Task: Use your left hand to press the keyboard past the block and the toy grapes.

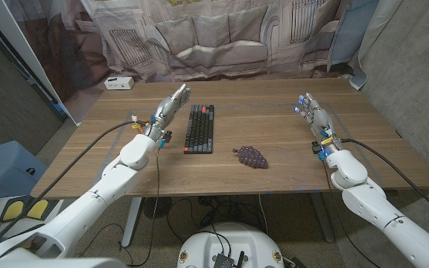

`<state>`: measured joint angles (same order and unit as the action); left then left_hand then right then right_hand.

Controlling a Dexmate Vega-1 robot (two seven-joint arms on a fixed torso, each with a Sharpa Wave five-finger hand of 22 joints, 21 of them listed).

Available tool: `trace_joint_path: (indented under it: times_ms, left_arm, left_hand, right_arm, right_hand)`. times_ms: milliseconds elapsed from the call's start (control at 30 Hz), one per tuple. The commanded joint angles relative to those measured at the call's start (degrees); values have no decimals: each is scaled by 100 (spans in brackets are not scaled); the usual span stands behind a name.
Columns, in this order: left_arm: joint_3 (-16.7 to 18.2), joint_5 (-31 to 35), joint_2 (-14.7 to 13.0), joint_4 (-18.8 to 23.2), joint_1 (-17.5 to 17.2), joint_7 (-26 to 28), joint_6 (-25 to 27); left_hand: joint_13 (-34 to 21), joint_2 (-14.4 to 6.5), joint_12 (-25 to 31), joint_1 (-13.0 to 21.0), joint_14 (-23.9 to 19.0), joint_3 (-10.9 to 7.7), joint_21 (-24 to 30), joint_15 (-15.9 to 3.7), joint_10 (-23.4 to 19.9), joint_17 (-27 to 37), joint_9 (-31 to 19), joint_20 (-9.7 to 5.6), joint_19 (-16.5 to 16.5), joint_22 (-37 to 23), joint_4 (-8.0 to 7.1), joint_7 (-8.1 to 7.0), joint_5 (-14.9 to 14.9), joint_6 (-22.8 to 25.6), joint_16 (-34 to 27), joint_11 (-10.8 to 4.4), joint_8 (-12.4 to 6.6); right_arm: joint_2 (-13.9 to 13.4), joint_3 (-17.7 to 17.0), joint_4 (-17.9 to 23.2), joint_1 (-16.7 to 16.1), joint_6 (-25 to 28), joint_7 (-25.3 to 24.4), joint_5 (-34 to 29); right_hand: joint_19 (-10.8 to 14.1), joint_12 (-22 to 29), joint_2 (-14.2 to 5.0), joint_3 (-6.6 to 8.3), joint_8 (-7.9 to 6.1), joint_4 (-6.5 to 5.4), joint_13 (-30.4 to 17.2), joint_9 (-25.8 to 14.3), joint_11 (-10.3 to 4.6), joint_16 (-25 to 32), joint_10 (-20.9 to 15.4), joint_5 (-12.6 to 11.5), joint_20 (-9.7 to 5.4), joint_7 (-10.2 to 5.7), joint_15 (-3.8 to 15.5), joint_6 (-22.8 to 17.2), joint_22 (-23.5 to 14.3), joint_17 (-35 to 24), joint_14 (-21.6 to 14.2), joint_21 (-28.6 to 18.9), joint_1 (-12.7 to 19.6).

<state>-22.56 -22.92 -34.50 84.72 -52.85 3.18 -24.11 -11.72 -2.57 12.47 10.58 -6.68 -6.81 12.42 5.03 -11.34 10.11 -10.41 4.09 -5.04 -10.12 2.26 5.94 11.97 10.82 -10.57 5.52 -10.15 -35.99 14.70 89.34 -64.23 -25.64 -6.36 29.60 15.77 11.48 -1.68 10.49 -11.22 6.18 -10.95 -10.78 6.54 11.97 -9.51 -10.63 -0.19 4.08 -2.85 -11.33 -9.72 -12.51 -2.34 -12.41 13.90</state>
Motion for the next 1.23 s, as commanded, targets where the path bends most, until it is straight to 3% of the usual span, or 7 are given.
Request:
trace_joint_path:
  times_ms: [33,300,900,1233]
  left_arm:
    - [38,-168,34,76,-182,100,193]
    - [78,-334,156,-81,-213,38,-13]
    - [130,-312,76,180,-424,278,232]
    - [57,-284,144,83,-368,225,182]
  left_hand:
    - [-3,2,-20,77,21,-17,-15,-3,39,21,8,-18,20,-8,51,24,-14,-23,5,9,-4]
    - [0,-7,-7,95,0,-24,-30,15,8,21,10,-16,33,-9,64,24,-18,-21,-7,-6,-18]
    - [4,-23,21,129,-94,-37,-48,-12,-71,21,12,-27,28,-10,92,-6,-28,90,-41,-19,-77]
    - [6,-44,19,156,-94,-52,-69,-14,-73,20,12,-11,59,-10,109,-25,-32,123,-37,-22,-88]
  right_arm:
    - [46,75,-250,124,-24,260,164]
    - [128,164,-542,215,-167,468,242]
    - [116,195,-625,280,-174,603,354]
    - [26,134,-491,184,-59,505,384]
  right_hand:
    - [52,-2,-5,-4,19,30,-13,-11,-2,-3,10,-7,-21,11,31,9,-15,4,-28,27,-5]
    - [115,-5,-5,-7,33,37,-13,-11,-7,3,17,-9,-38,-8,45,55,-14,8,-47,15,1]
    - [125,1,1,-16,26,45,-13,-11,-11,6,2,-11,-22,-9,34,56,-13,12,-61,31,3]
    - [118,6,-7,-20,14,45,-13,-10,0,9,-14,-12,-3,-1,19,37,-13,13,-68,46,1]
